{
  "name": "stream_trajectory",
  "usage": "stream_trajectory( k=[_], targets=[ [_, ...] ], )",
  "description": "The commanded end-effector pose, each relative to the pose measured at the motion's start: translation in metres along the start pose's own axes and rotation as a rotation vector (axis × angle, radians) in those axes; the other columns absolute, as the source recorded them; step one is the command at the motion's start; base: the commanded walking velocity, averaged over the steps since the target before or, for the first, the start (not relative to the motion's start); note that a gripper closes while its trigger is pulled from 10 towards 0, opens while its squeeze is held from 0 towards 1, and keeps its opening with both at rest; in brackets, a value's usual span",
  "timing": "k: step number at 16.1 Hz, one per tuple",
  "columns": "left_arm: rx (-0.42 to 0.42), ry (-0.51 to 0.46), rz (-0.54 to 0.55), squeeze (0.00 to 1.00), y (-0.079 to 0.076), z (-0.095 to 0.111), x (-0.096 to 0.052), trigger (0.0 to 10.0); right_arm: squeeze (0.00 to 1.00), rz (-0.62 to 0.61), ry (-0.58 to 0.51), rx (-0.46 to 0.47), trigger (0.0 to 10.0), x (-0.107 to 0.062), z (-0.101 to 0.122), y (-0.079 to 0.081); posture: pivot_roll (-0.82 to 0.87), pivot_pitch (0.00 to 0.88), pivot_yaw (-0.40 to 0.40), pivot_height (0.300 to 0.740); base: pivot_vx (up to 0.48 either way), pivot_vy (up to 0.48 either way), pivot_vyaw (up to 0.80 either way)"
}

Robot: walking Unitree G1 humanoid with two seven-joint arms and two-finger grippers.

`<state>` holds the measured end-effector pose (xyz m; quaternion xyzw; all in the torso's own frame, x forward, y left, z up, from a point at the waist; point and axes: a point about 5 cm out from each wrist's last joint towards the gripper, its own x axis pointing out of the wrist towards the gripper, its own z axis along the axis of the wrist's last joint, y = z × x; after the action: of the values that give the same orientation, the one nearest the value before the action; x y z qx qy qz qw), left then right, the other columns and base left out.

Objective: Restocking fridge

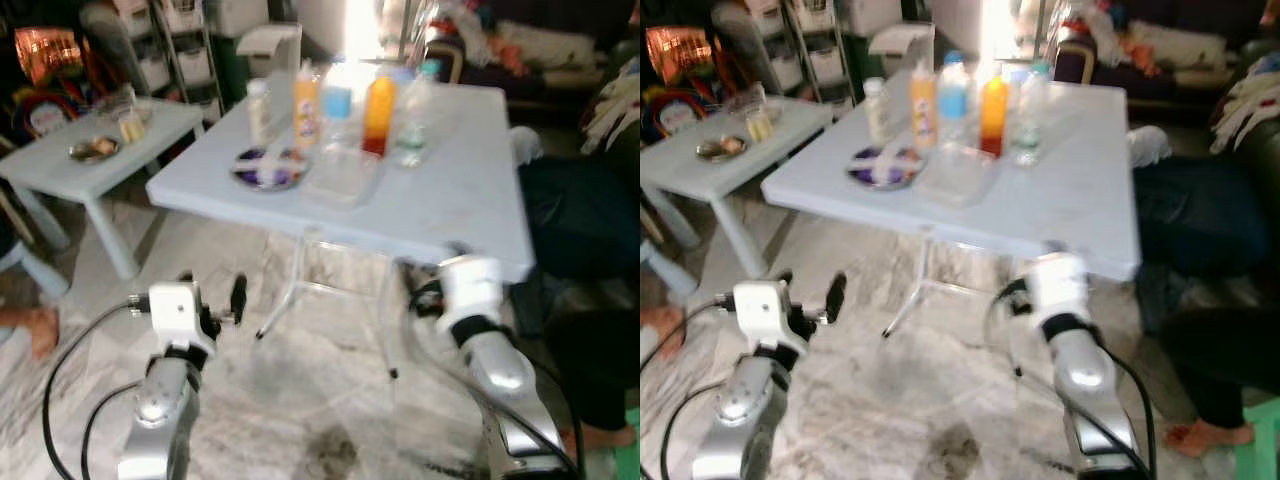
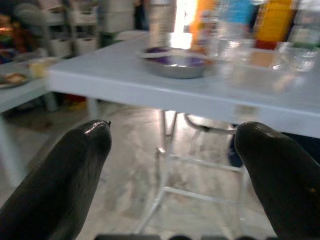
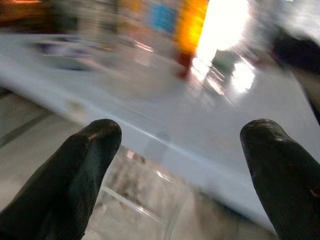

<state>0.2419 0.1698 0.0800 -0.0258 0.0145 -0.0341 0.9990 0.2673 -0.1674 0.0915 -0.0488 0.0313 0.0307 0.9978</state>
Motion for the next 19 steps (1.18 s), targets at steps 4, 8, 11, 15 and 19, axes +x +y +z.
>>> stream_trajectory(
  k=[4, 8, 11, 15, 19],
  targets=[
    [-0.005, -0.007, -0.031, 0.00, -0.005, 0.003, 0.006, 10.0, 0.00, 0.021, -0.058, 0.100, 10.0, 0.007, 0.012, -0.010, -0.08, 0.026, 0.037, 0.740, 0.480, 0.000, 0.00],
    [-0.011, -0.011, -0.027, 0.00, -0.005, 0.003, 0.007, 10.0, 0.00, 0.042, -0.071, 0.071, 10.0, 0.012, 0.022, 0.004, -0.08, 0.028, 0.033, 0.740, 0.480, 0.000, 0.00],
    [-0.042, -0.033, -0.035, 0.00, -0.009, 0.006, 0.008, 10.0, 0.00, 0.058, -0.159, 0.053, 10.0, 0.012, 0.033, 0.006, -0.07, 0.025, 0.027, 0.740, 0.476, 0.000, 0.00],
    [-0.047, -0.058, -0.027, 0.00, -0.008, 0.009, 0.009, 10.0, 0.00, 0.070, -0.205, 0.074, 10.0, 0.013, 0.043, 0.007, -0.08, 0.021, 0.028, 0.740, 0.225, 0.000, -0.57],
    [-0.062, -0.063, -0.016, 0.00, -0.006, 0.010, 0.011, 10.0, 0.00, 0.092, -0.212, 0.097, 10.0, 0.014, 0.045, 0.011, -0.08, 0.016, 0.030, 0.740, 0.000, 0.000, 0.00]
  ],
)
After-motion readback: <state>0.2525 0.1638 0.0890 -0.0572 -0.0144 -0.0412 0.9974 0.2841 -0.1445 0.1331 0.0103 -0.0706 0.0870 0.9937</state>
